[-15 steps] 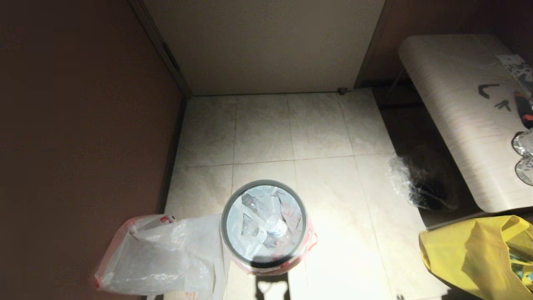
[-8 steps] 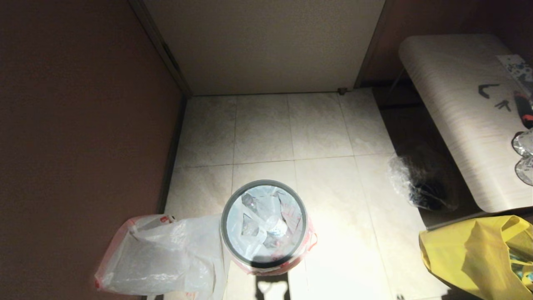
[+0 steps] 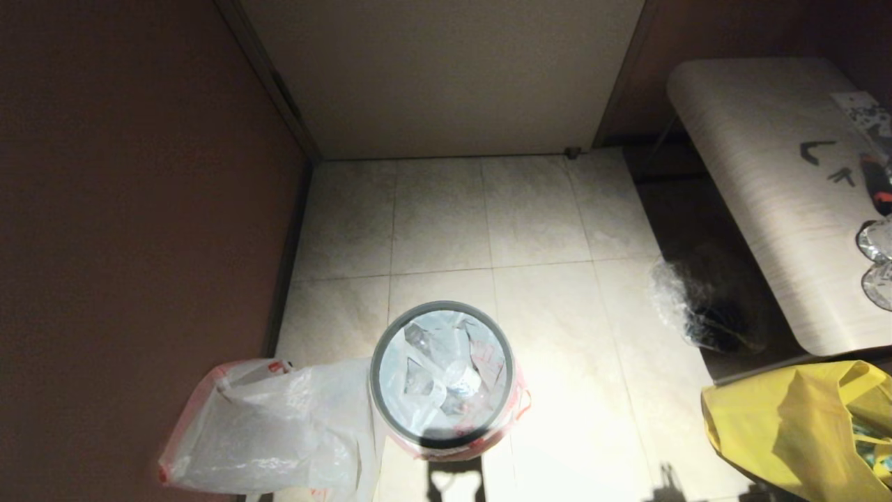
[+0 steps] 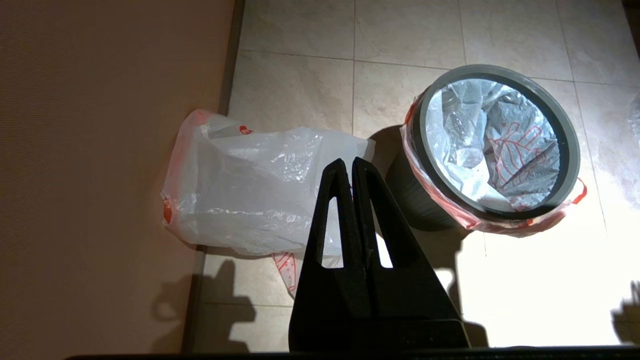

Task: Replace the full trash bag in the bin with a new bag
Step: Place the trash can ring on the floor

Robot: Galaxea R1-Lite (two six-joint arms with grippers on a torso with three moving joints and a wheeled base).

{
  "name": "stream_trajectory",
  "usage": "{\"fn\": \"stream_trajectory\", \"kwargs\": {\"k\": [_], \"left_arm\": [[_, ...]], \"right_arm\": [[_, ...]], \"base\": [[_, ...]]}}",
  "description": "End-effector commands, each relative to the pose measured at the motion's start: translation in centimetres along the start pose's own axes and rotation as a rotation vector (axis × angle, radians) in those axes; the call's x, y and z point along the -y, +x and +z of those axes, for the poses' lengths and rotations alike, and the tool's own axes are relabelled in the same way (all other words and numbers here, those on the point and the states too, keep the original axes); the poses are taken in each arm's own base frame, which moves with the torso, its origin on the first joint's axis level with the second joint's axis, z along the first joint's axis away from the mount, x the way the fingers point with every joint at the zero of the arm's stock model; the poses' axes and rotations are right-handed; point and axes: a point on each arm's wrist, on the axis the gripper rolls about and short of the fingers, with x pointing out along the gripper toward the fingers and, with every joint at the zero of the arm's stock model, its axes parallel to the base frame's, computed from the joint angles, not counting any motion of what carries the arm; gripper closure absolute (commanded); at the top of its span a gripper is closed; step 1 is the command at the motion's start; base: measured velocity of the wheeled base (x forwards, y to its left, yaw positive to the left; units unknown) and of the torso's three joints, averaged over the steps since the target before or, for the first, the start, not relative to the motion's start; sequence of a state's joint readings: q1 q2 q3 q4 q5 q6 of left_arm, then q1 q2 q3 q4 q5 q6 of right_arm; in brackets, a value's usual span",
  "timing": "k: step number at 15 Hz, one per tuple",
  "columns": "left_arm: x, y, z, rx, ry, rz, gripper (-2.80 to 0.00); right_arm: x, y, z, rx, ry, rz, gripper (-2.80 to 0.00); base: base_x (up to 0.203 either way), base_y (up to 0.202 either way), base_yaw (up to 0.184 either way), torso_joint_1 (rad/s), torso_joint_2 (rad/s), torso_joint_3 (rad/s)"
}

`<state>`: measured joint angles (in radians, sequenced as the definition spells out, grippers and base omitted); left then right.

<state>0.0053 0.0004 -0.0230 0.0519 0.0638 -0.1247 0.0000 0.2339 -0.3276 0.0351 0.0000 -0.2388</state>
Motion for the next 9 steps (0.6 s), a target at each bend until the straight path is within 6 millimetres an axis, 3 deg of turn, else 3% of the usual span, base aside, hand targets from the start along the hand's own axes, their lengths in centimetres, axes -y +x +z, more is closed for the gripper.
{"fn": "stream_trajectory", "kwargs": {"k": [1, 4, 6, 9], "left_arm": [[0.0, 0.0, 0.0, 0.0, -0.001, 0.001, 0.0], [0.0, 0.0, 0.0, -0.001, -0.001, 0.002, 0.0], [0.0, 0.0, 0.0, 0.0, -0.001, 0.001, 0.0], [0.0, 0.0, 0.0, 0.0, -0.001, 0.001, 0.0]], "right_arm": [[0.6, 2.8, 2.3, -0.099, -0.023, 0.025, 0.0], [1.2, 6.7, 5.1, -0.173, -0.058, 0.047, 0.0], [1.4, 10.3, 6.5, -0.214, -0.069, 0.069, 0.0], [-0.7, 16.2, 6.9, -0.298, -0.106, 0.137, 0.0]], "base": [[0.0, 0.0, 0.0, 0.0, 0.0, 0.0], [0.0, 0.0, 0.0, 0.0, 0.0, 0.0], [0.0, 0.0, 0.0, 0.0, 0.0, 0.0], [0.0, 0.0, 0.0, 0.0, 0.0, 0.0]]}}
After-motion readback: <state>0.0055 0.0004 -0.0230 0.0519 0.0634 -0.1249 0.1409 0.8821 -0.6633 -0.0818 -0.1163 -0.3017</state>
